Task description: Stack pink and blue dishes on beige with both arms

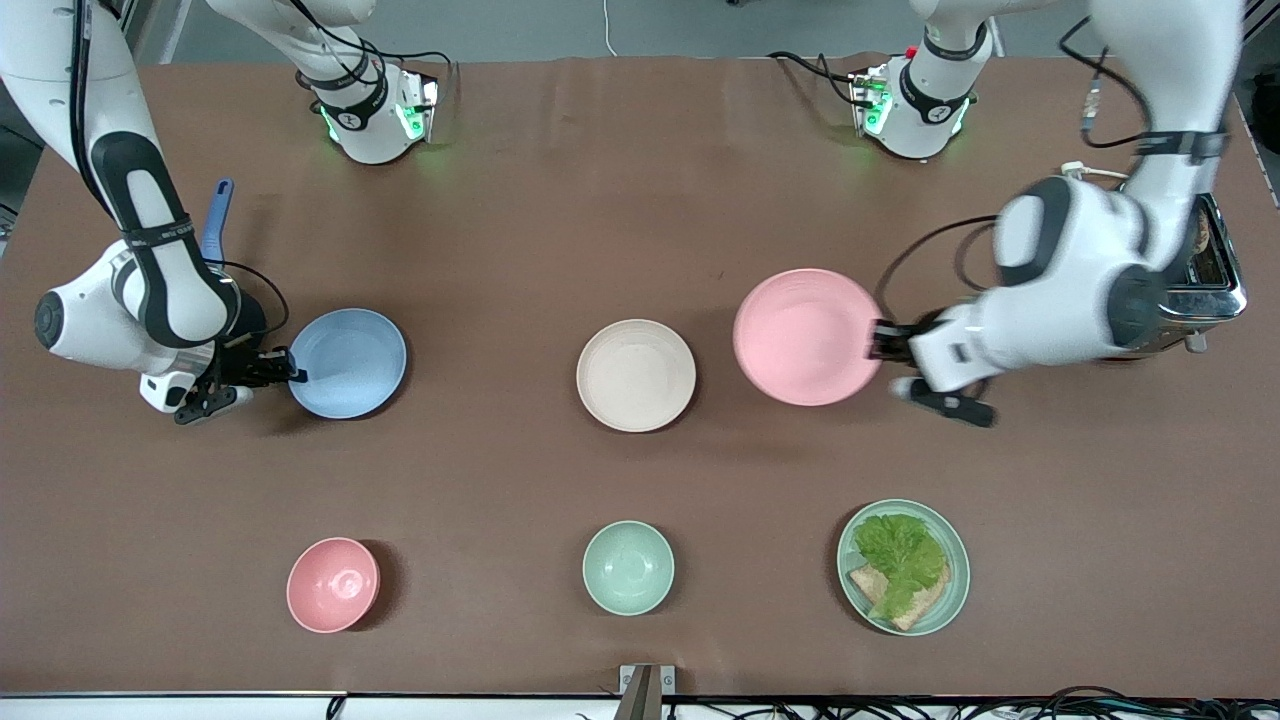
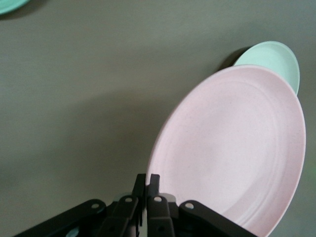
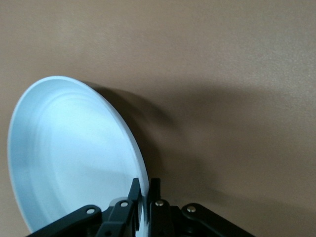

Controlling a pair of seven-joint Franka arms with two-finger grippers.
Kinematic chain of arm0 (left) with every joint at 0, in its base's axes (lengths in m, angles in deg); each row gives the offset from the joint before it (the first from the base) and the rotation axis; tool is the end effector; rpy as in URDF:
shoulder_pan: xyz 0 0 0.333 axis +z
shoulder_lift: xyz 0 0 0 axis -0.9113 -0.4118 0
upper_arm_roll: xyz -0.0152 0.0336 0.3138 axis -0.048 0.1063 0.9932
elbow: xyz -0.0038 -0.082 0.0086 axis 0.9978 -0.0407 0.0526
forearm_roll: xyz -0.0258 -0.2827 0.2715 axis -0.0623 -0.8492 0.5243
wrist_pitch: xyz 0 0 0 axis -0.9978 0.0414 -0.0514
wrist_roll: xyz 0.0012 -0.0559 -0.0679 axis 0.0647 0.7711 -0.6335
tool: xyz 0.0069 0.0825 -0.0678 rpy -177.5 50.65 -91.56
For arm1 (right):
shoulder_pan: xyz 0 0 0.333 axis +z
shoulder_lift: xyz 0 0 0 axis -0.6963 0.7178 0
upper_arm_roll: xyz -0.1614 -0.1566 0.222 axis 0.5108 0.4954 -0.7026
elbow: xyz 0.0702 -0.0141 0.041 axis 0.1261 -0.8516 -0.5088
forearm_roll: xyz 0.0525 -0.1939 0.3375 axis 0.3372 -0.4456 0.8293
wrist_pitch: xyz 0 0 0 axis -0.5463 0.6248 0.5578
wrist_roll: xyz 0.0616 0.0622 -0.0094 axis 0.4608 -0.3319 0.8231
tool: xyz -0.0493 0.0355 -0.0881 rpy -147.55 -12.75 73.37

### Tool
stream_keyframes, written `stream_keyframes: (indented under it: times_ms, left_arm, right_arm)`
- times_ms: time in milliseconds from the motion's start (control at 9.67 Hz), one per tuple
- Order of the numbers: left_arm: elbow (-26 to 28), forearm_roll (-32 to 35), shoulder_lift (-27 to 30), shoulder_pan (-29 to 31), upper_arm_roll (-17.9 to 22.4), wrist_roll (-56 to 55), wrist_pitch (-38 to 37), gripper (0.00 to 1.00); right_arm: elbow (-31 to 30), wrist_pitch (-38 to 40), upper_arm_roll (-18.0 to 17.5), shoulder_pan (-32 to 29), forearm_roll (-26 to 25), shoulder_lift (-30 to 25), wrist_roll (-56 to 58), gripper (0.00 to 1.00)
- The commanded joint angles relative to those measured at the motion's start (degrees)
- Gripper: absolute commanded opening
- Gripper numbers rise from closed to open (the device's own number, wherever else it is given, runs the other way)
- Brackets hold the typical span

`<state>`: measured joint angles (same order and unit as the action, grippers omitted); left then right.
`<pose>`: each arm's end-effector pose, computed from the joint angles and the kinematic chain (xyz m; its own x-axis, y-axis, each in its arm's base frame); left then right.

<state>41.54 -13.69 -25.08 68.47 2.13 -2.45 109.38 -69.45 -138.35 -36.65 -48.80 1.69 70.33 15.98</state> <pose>0.5728 -0.2274 0.3617 0.9595 -0.2523 -0.1254 -0.2005 -0.9242 0.3250 0.5394 -0.1182 0.1924 0.9665 0.2553 -0.0273 0.2264 -0.8976 -0.3782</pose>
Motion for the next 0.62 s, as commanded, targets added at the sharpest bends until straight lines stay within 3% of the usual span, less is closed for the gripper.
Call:
stream_keyframes:
  times_ms: [0, 310, 517]
  left_arm:
    - [0.9, 1.3, -5.3, -9.4, 0.4, -13.1, 9.7, 0.0]
    - [0.8, 6.1, -11.5, -16.1, 0.4, -22.9, 18.4, 0.0]
    - [0.5, 7.1, -13.9, -16.4, 0.4, -22.9, 22.0, 0.0]
  right_arm:
    - [6.2, 12.3, 1.7, 0.1, 0.3, -3.3, -5.5, 0.0]
    - [17.5, 28.7, 1.7, 0.5, -4.2, -5.3, -19.6, 0.0]
    - [22.1, 33.9, 0.8, 4.0, -4.3, -7.0, -31.8, 0.0]
